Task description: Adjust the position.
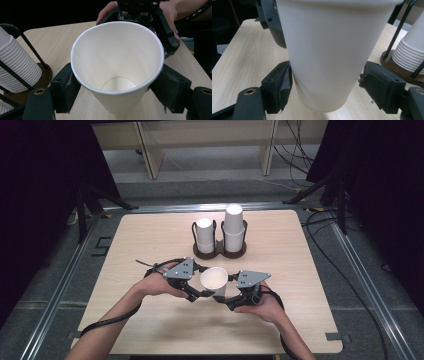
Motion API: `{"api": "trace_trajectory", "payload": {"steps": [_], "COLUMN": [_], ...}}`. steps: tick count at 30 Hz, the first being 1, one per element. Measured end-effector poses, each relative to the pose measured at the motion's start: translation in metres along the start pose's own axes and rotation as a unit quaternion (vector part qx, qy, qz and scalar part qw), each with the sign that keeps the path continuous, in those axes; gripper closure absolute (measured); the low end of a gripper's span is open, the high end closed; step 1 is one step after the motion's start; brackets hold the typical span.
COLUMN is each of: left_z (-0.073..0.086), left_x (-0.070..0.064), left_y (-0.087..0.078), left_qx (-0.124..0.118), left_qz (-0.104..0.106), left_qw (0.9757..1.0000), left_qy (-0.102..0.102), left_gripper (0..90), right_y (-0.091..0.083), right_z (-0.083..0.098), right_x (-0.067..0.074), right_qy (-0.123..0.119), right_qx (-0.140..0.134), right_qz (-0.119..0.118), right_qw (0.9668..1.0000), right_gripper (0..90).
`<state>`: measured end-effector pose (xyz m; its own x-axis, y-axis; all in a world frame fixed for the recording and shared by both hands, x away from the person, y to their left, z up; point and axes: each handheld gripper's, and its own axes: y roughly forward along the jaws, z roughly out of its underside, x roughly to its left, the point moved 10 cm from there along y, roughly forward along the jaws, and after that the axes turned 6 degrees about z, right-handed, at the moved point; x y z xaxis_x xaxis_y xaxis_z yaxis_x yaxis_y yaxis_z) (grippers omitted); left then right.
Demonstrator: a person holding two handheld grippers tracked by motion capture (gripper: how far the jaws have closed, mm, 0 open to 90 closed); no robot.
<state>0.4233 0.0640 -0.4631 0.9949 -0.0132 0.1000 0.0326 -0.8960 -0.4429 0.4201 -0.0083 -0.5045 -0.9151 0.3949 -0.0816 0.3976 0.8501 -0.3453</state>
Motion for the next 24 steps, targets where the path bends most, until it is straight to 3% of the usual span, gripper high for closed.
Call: {"api": "trace_trajectory", "payload": {"steps": [14, 15, 16, 19, 20, 24], "left_z": [0.0, 0.0, 0.0, 0.002, 0.003, 0.005], "left_x": [0.001, 0.001, 0.0, 0.004, 0.006, 0.012], "left_y": [0.001, 0.003, 0.003, 0.005, 0.004, 0.0], "left_qx": [0.007, 0.007, 0.007, 0.009, 0.011, 0.002], "left_qz": [0.009, 0.007, 0.006, -0.016, -0.025, -0.061], "left_qw": [0.9999, 0.9999, 1.0, 0.9997, 0.9995, 0.9977], "left_qy": [0.01, 0.004, 0.0, -0.014, -0.016, -0.03], "left_gripper": [24.9, 24.4, 23.7, 16.7, 14.7, 14.2], "right_y": [-0.001, -0.002, -0.002, -0.004, -0.005, -0.014], "right_z": [0.001, 0.001, 0.002, 0.003, 0.003, 0.004], "right_x": [0.003, 0.002, 0.003, 0.0, -0.003, -0.013], "right_qy": [0.005, -0.001, 0.009, 0.012, 0.015, 0.021], "right_qx": [-0.009, -0.01, -0.006, -0.006, -0.011, -0.013], "right_qz": [-0.015, -0.015, -0.017, -0.004, 0.011, 0.045], "right_qw": [0.9998, 0.9998, 0.9998, 0.9999, 0.9998, 0.9987], "right_gripper": [33.4, 33.5, 33.6, 33.8, 33.8, 33.7]}}
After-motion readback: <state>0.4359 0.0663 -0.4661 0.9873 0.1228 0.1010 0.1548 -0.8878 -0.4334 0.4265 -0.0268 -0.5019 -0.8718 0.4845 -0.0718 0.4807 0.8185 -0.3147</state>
